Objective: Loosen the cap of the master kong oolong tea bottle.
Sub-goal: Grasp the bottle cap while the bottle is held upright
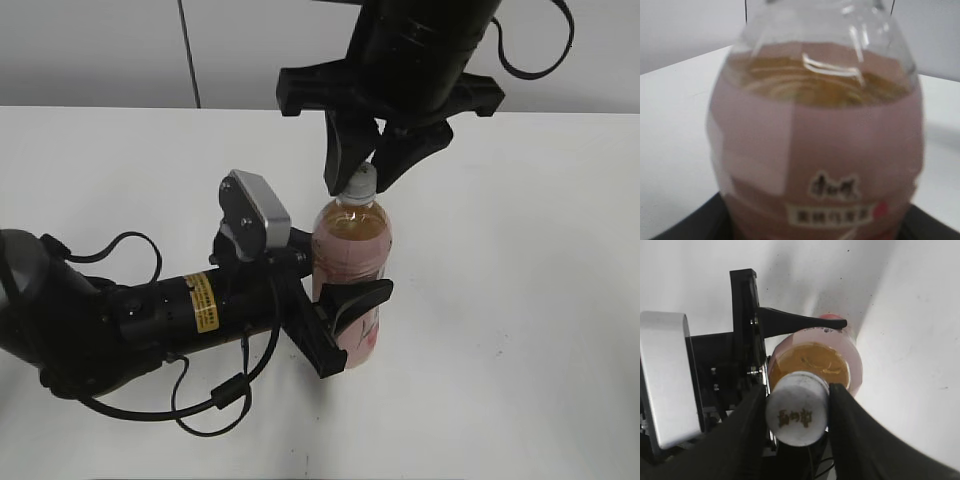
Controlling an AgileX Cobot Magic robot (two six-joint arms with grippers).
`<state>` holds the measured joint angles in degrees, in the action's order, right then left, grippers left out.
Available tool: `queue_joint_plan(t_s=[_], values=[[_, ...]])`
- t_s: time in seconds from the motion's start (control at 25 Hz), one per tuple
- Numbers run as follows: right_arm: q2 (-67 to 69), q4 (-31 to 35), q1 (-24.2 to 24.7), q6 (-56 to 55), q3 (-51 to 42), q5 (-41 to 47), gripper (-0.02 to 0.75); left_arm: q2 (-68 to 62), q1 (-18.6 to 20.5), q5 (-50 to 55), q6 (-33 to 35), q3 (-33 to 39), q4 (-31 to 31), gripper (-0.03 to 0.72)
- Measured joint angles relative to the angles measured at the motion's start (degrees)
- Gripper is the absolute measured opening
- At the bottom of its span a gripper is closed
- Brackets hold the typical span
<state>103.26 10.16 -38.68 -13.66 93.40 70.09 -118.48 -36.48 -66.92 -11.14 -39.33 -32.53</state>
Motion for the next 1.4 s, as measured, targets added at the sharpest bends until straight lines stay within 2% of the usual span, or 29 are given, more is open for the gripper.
queue_joint_plan(t_s=[0.08, 0.2, 0.32, 0.56, 0.8, 0.96, 1.2, 1.28, 1.4], values=[[0.0, -0.4, 0.0, 2.0, 0.0, 0.0, 0.281, 0.0, 0.0, 0.0, 0.0, 0.0, 0.1, 0.377], [0.0, -0.5, 0.0, 10.6, 0.0, 0.0, 0.281, 0.0, 0.0, 0.0, 0.0, 0.0, 0.1, 0.377], [0.0, -0.5, 0.0, 26.0, 0.0, -0.2, 0.281, 0.0, 0.0, 0.0, 0.0, 0.0, 0.0, 0.377], [0.0, -0.3, 0.0, 65.6, 0.0, -0.4, 0.279, 0.0, 0.0, 0.0, 0.0, 0.0, 0.0, 0.377], [-0.1, -0.6, 0.0, 88.9, 0.1, 0.0, 0.279, 0.0, 0.0, 0.0, 0.2, 0.0, -0.2, 0.377], [-0.1, -1.3, -0.1, 92.9, 0.1, 0.0, 0.279, 0.0, 0.0, 0.0, 0.2, 0.0, -0.1, 0.375], [-0.1, -0.6, -0.1, 91.5, 0.1, 0.0, 0.286, 0.0, 0.0, 0.0, 0.2, 0.0, -0.1, 0.375], [-0.1, -0.5, -0.1, 87.6, 0.2, 0.0, 0.354, 0.0, 0.0, 0.0, 0.2, 0.0, -0.1, 0.375], [-0.1, -0.1, -0.1, 77.8, 1.0, 0.0, 0.515, 0.0, 0.0, 0.0, 0.1, 0.0, -0.1, 0.375]])
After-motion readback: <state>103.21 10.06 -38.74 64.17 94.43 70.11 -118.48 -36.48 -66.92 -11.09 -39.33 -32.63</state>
